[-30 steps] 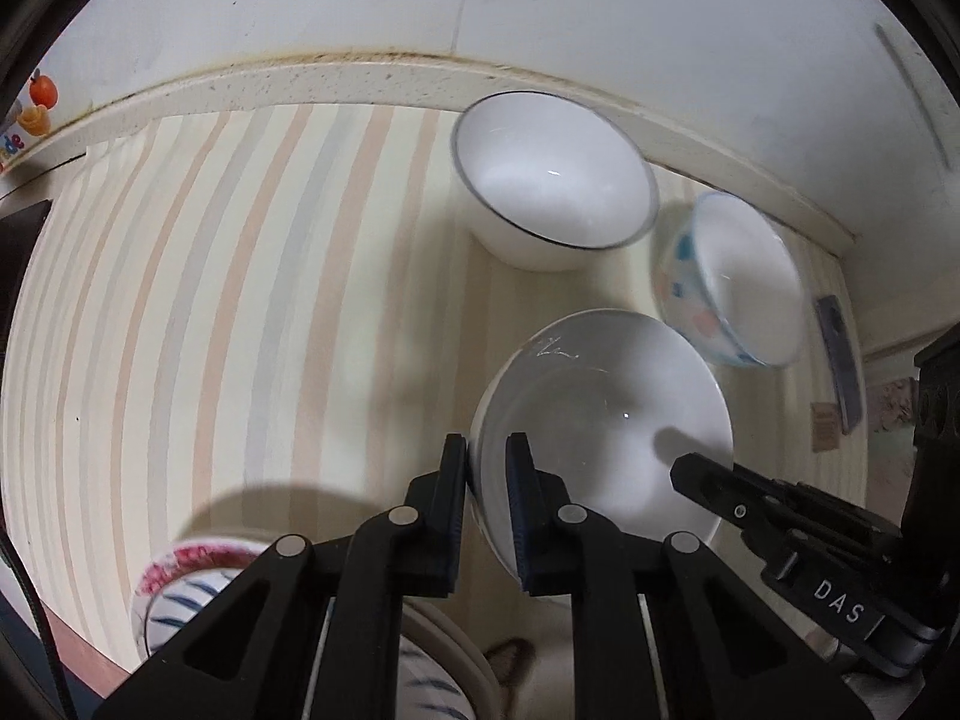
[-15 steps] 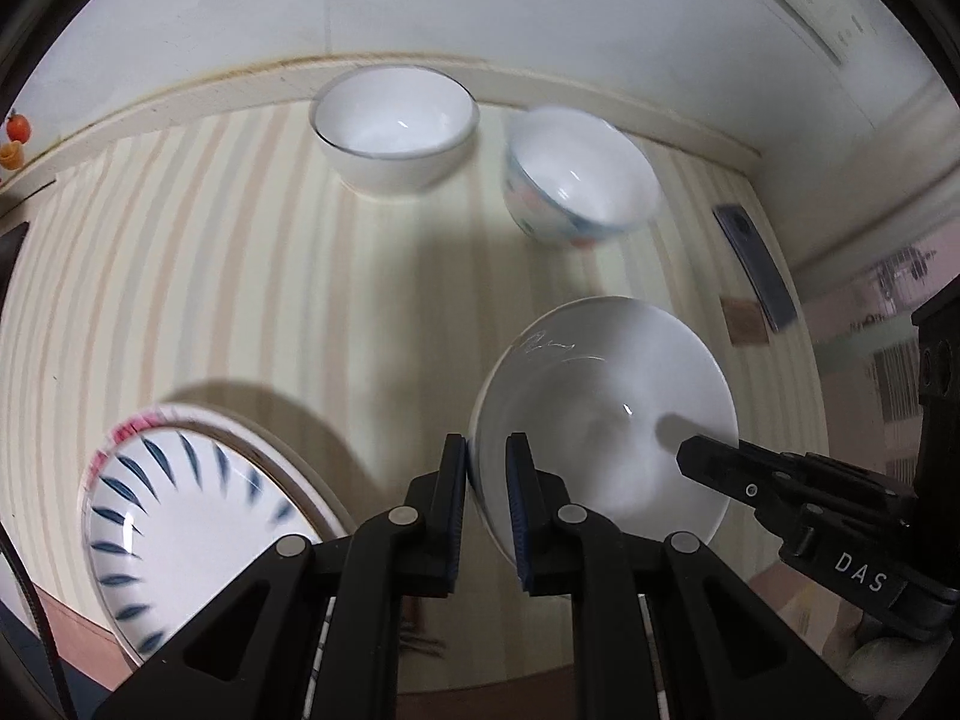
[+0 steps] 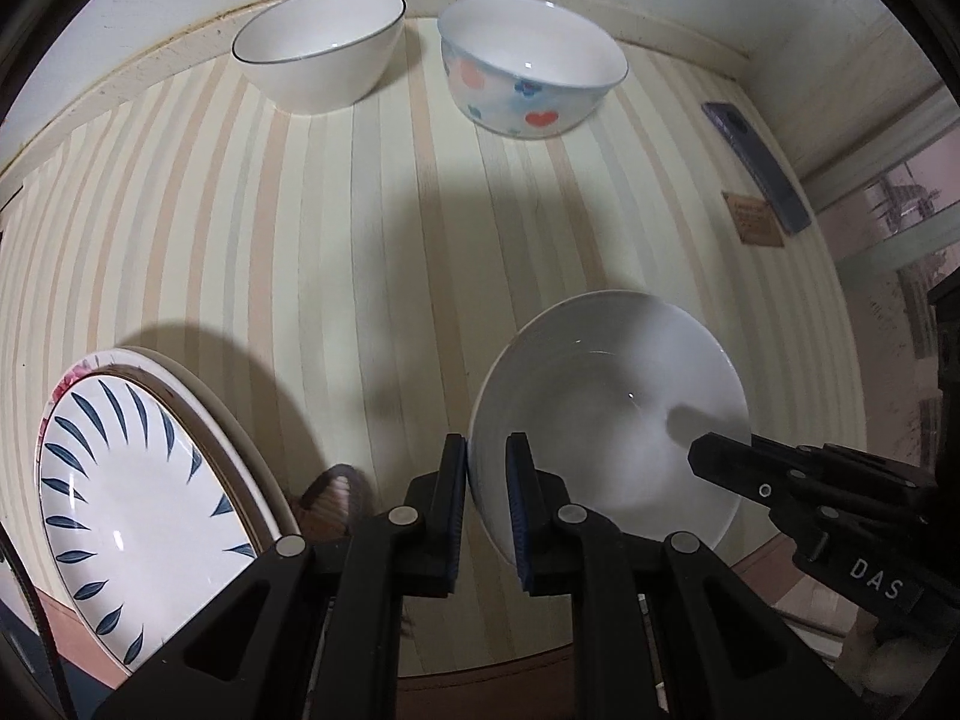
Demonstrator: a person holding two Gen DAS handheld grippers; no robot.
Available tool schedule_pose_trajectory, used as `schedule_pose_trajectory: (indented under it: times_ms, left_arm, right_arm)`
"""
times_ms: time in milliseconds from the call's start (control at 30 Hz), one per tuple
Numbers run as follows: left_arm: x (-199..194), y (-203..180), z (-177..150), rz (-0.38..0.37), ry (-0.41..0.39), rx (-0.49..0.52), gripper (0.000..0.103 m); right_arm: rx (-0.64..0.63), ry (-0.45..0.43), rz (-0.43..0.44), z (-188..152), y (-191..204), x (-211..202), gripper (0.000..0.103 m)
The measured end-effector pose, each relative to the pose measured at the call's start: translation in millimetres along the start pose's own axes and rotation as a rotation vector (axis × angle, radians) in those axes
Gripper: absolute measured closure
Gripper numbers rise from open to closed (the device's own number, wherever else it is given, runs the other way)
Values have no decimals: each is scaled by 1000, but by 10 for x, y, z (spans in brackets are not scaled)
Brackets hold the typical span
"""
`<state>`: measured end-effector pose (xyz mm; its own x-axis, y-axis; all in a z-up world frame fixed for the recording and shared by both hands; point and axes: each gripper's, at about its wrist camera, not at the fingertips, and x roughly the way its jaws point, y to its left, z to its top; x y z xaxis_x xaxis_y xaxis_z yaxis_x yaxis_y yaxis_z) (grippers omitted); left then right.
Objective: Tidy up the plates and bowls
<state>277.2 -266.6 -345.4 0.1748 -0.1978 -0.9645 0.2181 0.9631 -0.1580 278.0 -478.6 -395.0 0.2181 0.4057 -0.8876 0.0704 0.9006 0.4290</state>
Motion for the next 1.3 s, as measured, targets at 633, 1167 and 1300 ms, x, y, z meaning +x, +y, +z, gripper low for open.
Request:
schedule_pose_trajectory:
  times_ms: [633, 1167, 1300]
  left_arm:
    - [-79, -157, -20, 46, -5, 51, 91]
    - [3, 204, 1696, -67, -125, -137, 76]
    - [286, 181, 1901, -55, -86, -127, 76]
  right_arm:
    - [31, 76, 35, 55, -76, 78, 85]
    - [54, -115, 83, 1727, -128, -188, 54]
    - [78, -109, 91, 2073, -139, 130, 54]
